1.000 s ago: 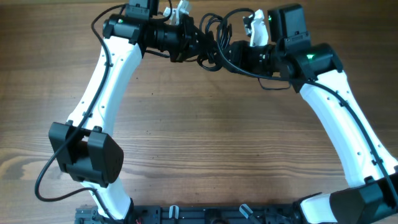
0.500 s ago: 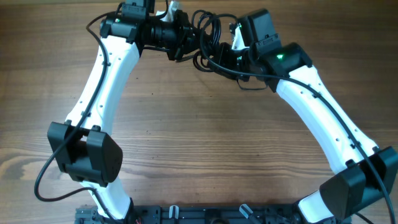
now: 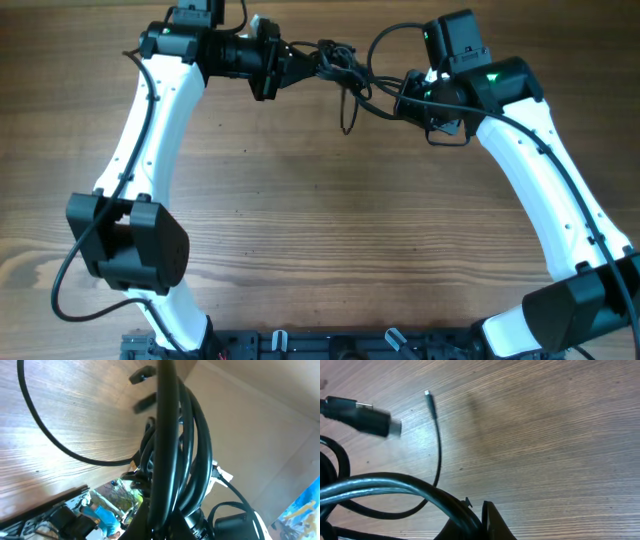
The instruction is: Untangle cables
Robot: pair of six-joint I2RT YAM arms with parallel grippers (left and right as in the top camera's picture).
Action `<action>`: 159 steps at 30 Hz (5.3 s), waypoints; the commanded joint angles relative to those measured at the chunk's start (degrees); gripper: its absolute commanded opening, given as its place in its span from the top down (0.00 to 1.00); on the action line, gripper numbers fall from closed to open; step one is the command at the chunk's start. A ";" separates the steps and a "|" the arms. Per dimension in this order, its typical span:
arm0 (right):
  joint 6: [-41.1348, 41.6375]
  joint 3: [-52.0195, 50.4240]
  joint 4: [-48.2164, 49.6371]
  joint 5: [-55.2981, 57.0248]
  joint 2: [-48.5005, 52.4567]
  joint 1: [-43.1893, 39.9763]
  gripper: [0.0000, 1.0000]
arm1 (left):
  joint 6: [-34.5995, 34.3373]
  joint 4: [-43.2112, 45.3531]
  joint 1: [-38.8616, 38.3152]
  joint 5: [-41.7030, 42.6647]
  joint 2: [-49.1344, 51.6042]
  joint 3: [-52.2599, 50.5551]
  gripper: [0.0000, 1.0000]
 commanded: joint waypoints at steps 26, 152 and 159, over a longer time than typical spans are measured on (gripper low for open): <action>-21.88 -3.72 -1.66 -6.78 0.15 -3.85 0.62 | 24.26 -7.63 -0.92 -27.19 -1.62 1.46 0.95; -31.12 7.65 1.07 -33.79 1.18 9.66 0.96 | 29.97 24.76 5.57 -7.87 -14.67 -31.04 0.58; -56.39 7.61 -8.24 -42.88 1.18 7.61 0.96 | 30.03 30.01 -2.29 -7.89 -14.67 -31.04 0.34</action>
